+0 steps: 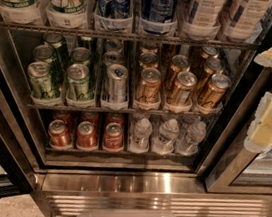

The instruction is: Pick orange can from middle shelf of fridge

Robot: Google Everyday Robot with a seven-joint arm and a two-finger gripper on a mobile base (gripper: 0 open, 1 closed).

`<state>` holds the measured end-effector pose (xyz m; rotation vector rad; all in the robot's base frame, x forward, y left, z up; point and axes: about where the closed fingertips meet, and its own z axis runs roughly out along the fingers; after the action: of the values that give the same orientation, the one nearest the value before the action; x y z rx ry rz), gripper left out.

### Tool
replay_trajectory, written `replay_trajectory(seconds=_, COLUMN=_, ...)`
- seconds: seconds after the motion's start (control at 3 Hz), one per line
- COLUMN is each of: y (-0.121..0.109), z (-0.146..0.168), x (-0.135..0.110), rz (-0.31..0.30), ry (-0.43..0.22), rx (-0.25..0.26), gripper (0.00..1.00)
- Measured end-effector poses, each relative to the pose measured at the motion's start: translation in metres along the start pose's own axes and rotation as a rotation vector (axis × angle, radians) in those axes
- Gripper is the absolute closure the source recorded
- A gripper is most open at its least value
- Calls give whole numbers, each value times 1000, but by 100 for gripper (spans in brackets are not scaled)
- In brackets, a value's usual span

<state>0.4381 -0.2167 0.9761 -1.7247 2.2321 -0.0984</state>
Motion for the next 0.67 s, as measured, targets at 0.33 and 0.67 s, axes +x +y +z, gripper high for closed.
replay_trajectory(seconds=0.33, y=0, z=0, x=-1, rz=3, ry=8, rx=16, gripper=0)
replay_trajectory(seconds=0.67, y=25, z=4, x=-8, rz=29, ry=-29, rx=59, gripper=0)
